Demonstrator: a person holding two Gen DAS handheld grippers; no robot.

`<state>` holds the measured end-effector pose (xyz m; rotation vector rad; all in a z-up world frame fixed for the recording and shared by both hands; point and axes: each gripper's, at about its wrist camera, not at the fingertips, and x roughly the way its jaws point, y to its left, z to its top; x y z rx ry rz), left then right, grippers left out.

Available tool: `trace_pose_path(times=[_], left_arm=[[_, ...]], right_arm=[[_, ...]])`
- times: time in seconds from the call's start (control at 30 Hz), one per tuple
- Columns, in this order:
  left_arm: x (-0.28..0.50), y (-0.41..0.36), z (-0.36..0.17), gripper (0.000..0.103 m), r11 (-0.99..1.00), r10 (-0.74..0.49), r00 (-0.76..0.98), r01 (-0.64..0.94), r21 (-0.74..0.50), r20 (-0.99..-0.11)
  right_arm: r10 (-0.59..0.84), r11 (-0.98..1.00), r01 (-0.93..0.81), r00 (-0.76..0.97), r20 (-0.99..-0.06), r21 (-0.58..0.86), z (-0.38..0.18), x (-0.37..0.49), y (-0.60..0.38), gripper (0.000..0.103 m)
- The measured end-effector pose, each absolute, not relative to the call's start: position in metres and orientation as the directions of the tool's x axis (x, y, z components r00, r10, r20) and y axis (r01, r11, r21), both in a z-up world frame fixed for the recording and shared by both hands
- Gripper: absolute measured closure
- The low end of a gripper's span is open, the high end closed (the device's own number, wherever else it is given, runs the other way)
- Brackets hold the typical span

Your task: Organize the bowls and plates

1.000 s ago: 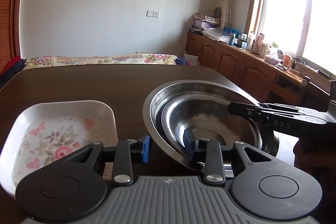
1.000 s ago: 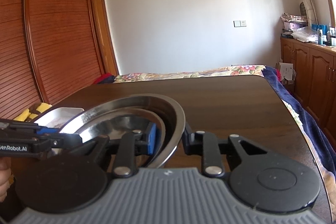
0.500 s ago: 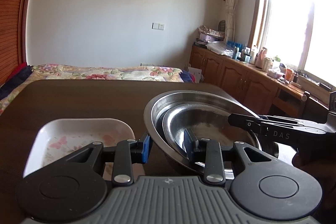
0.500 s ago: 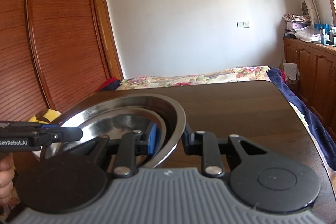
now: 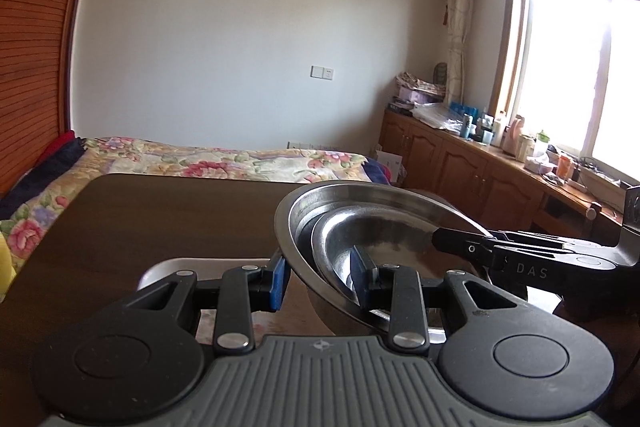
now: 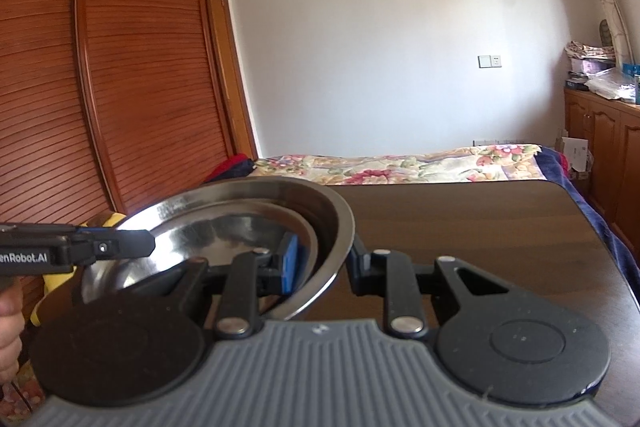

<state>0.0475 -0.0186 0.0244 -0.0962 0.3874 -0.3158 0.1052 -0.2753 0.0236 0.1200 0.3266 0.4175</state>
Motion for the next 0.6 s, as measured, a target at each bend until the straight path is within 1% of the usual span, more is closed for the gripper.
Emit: trace_pose_path(times=[0.33,0.6], left_arm=[[0.044,0.008,0.031,0.068,0.958,-0.278,0.899,0.235,-0.163,-0.339],[0.043,0.027,0.027,0.068,0.967,-0.240,0.905,0.192,-0.164,-0.352]], right_arm=[[0.460,0.888,-0.429,0.842,-0.280,0.168,0.030,0.110,-0.248,0.075],[0.490,0.872,-0.461,0.819,-0.298,0.166,0.028,0.115,-0.227,0.075]])
